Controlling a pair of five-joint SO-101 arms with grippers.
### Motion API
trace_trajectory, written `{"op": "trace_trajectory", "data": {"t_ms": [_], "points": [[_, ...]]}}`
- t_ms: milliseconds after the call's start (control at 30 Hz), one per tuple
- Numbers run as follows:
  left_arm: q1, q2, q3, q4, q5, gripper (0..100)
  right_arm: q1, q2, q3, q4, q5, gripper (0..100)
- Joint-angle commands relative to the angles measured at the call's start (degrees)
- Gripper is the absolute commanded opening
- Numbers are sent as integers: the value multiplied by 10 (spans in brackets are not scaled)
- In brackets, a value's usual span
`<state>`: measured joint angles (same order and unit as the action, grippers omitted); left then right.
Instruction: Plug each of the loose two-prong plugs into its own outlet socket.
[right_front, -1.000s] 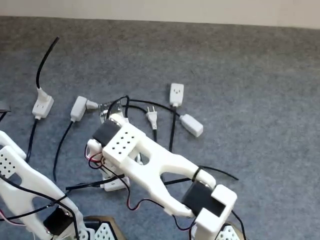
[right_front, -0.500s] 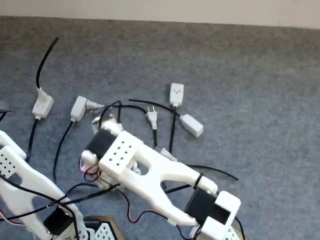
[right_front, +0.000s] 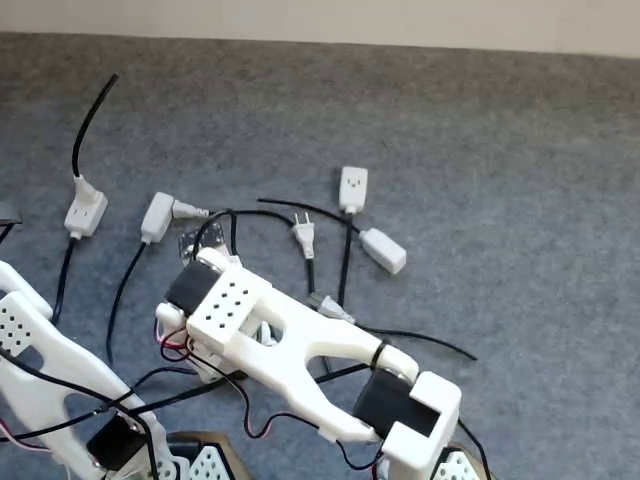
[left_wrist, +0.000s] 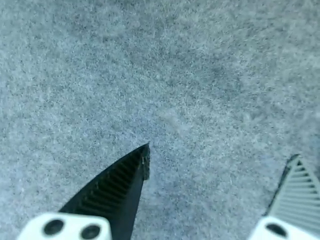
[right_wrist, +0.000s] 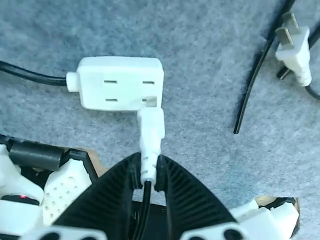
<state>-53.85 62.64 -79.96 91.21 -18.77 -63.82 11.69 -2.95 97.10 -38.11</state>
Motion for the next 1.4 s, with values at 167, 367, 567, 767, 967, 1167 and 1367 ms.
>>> {"op": "trace_trajectory", "data": {"t_ms": [167,367,567,767,967,1167,1367], "points": [[-7,-11,-28,-1,0,396,12,-9,-15,-28,8,5],[-7,-11,-28,-1,0,396,11,-9,-56,16,8,5],[-7,-11,-29,0,0,396,10,-7,-113,37,8,5],[-8,-11,-29,-1,0,396,12,-5,-105,37,8,5],[-7,-11,-29,1,0,396,13,-5,-43,22,8,5],[-8,-11,-29,3,0,396,13,-5,-21,4,8,5],[-16,-11,-29,1,0,396,13,-5,-20,-3,9,5]]}}
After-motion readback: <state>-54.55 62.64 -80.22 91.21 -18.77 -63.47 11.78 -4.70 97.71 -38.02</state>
